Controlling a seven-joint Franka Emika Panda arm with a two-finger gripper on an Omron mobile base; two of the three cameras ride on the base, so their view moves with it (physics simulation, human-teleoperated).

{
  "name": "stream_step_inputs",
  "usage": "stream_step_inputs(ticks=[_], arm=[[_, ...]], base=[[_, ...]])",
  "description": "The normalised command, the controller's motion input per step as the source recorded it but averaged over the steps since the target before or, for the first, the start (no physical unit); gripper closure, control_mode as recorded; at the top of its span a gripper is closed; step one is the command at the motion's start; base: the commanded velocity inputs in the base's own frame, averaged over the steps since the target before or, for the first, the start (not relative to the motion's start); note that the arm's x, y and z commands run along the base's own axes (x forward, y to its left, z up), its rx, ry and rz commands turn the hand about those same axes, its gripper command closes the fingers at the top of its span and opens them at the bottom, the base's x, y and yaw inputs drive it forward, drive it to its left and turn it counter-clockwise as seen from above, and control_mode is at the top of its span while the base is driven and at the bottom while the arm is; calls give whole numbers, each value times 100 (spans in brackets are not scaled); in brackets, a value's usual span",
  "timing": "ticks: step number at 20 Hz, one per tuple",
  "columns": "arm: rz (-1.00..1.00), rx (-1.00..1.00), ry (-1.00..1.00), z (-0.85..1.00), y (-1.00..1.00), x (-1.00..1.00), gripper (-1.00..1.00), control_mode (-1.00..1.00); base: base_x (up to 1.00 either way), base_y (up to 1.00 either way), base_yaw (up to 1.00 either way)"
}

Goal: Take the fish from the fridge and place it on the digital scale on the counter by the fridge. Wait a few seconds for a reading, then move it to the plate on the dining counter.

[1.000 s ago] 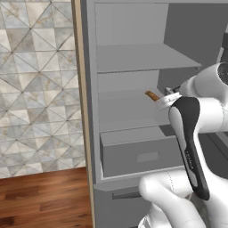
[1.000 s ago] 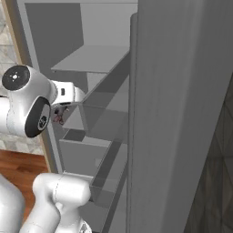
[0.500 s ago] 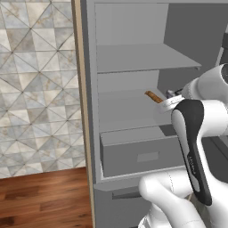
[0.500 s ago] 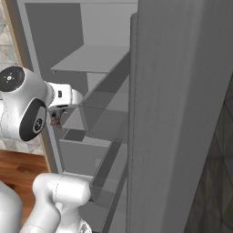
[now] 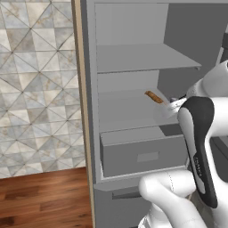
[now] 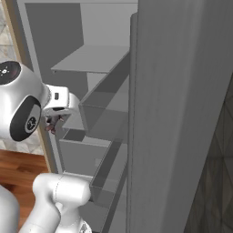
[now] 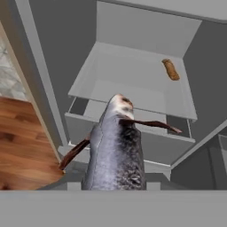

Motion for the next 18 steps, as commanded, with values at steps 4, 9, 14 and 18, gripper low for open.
stream_step_inputs(ticks=[4, 9, 14, 18], arm=[[0, 0, 5, -6, 0, -17, 100, -100], [0, 0, 0, 0, 0, -3, 100, -100], [0, 0, 0, 0, 0, 0, 100, -100], [0, 0, 0, 0, 0, 0, 100, -100]], base=[[0, 0, 0], [0, 0, 0], [0, 0, 0], [0, 0, 0]])
